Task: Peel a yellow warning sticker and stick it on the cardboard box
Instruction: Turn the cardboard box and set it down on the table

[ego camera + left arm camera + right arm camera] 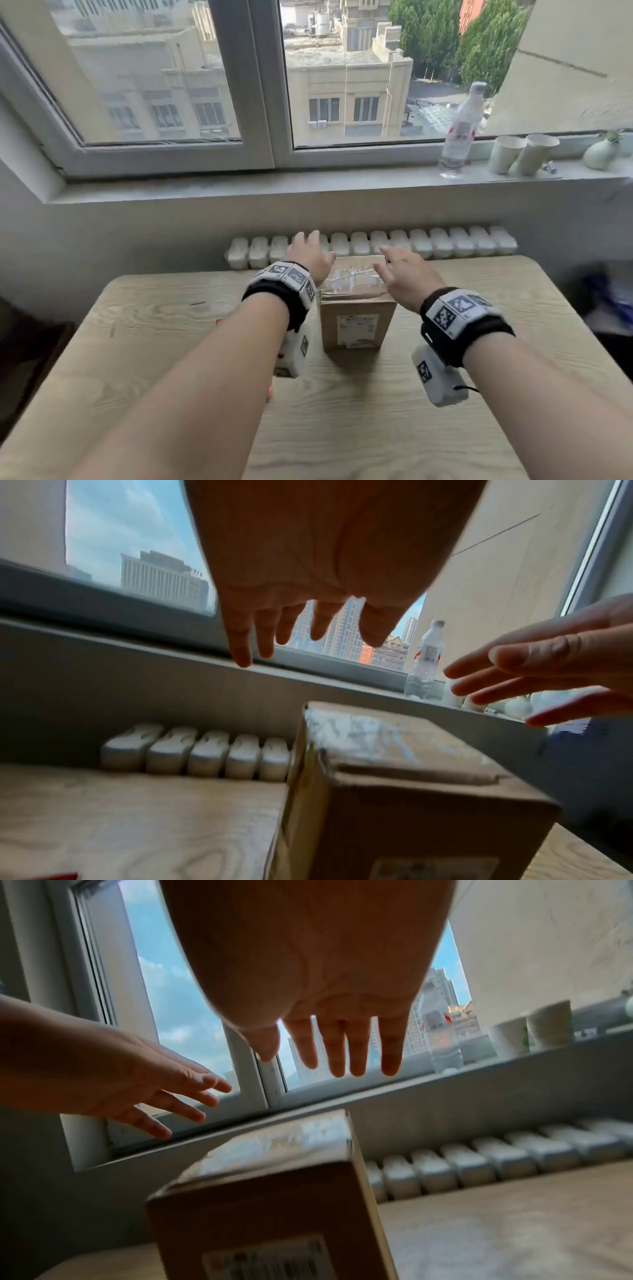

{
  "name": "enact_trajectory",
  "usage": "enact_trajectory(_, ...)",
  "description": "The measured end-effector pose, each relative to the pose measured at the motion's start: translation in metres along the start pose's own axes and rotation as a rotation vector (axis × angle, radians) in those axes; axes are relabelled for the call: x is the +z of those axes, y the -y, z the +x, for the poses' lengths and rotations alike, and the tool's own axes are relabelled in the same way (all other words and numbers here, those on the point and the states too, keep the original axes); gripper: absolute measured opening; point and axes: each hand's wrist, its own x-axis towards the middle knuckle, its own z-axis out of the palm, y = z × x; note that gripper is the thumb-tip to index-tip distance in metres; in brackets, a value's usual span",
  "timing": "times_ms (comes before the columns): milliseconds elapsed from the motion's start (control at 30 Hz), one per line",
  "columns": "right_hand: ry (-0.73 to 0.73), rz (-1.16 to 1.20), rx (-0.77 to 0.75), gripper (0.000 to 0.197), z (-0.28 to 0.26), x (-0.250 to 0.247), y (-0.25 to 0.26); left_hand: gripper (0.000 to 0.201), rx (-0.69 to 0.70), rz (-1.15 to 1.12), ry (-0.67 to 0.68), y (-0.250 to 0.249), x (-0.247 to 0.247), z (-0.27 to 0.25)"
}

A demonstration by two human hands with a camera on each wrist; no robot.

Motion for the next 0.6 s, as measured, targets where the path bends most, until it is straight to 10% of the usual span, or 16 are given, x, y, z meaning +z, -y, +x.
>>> enact_trajectory(600,-0.050,0.307,0.115,0.056,-0.048,0.041,-0.015,0.046,-0.157,-0.507,0.104,0.019,0.055,-0.036)
